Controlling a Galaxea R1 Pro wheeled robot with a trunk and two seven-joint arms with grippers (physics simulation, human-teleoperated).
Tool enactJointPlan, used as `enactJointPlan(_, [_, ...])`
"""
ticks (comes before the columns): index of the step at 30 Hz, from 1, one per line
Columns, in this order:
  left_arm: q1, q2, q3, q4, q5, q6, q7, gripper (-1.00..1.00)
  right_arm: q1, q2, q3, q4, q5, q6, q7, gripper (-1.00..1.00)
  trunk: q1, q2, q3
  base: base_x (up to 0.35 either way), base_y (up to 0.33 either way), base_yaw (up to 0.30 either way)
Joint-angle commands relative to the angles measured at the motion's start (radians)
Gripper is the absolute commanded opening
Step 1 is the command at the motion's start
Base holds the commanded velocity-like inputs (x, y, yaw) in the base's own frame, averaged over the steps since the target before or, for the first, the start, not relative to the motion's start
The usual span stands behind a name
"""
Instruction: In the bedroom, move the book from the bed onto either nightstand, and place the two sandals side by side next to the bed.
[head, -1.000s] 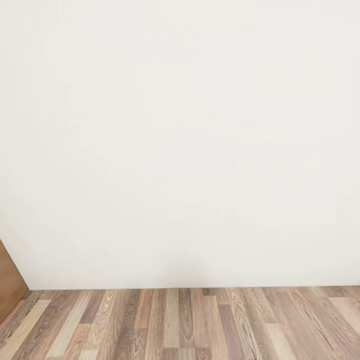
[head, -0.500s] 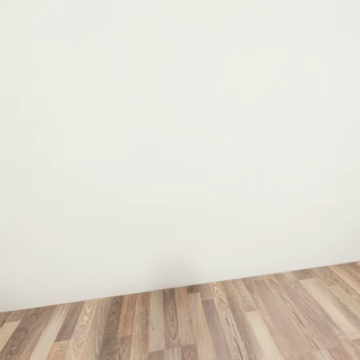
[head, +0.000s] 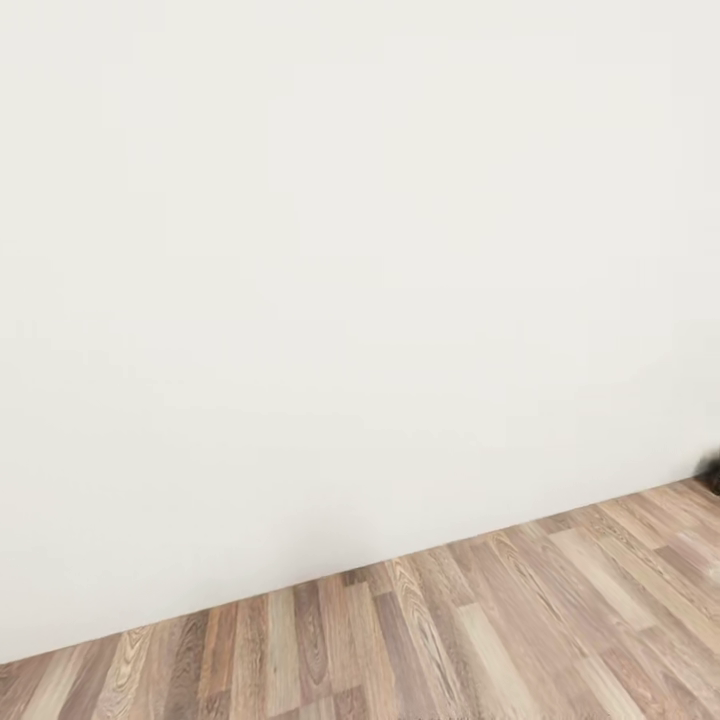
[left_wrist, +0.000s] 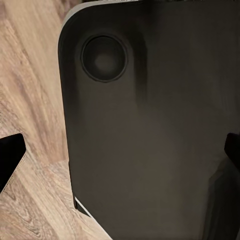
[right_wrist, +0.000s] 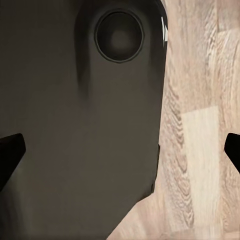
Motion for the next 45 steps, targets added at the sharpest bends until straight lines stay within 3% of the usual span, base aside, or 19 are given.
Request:
enactJointPlan(1, [0.000, 0.000, -0.001, 0.000, -0.001, -0.003, -0.001, 1.00, 0.000, 0.000, 0.001, 0.000, 0.001, 0.000, 0.000, 1.00, 0.000, 0.000, -0.001, 0.000, 0.000, -0.277])
enactJointPlan(45, [0.000, 0.008, 0.008, 0.001, 0.004, -0.004, 0.004, 1.00, 0.000, 0.001, 0.002, 0.000, -0.001, 0.000, 0.007, 1.00, 0.000, 0.000, -0.001, 0.000, 0.000, -0.277])
